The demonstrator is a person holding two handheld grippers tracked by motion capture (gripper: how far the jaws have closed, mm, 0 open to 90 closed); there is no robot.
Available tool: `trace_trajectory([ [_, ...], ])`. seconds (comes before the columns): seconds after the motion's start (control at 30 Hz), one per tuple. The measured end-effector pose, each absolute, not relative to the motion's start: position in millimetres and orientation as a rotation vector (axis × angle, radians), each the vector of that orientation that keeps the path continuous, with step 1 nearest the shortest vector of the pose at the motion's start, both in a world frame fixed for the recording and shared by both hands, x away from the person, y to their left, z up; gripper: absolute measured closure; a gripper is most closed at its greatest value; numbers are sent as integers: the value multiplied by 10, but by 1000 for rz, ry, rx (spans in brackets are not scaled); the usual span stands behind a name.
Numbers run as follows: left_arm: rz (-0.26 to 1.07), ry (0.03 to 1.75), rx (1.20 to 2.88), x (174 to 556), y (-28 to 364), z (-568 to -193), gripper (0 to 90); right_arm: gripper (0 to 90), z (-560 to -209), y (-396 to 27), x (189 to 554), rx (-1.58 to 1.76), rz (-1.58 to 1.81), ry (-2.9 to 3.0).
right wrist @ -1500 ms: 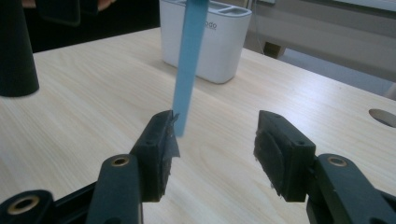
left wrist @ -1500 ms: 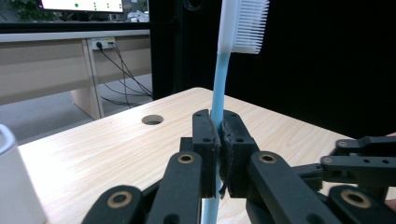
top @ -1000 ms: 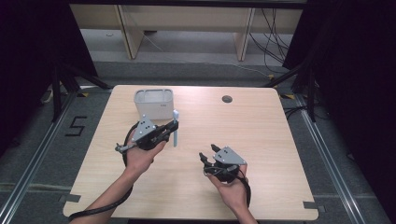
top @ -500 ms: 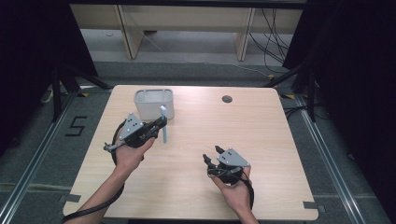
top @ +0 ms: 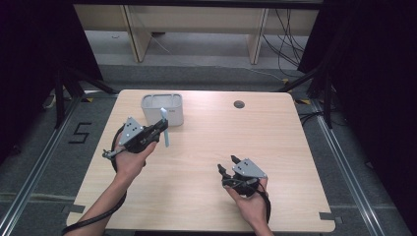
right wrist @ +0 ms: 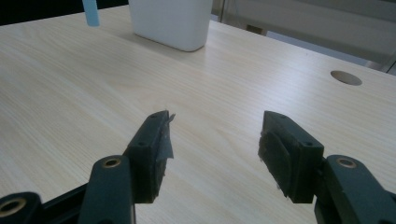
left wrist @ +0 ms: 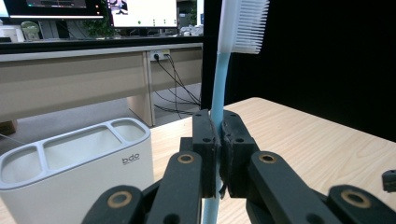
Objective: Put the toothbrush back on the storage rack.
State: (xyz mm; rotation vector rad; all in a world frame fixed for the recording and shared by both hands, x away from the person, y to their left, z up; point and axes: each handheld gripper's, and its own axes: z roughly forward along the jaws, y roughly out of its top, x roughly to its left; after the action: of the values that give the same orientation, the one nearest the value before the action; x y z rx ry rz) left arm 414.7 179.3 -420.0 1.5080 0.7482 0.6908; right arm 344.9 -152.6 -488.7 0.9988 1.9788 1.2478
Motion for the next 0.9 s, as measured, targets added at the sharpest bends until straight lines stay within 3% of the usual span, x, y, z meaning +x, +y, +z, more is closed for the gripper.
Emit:
trace_trajectory([
  [0.9,762,797,1475,4284,2003,-4125,850,417,-4957,-1863,3374,1000,1179,1958],
])
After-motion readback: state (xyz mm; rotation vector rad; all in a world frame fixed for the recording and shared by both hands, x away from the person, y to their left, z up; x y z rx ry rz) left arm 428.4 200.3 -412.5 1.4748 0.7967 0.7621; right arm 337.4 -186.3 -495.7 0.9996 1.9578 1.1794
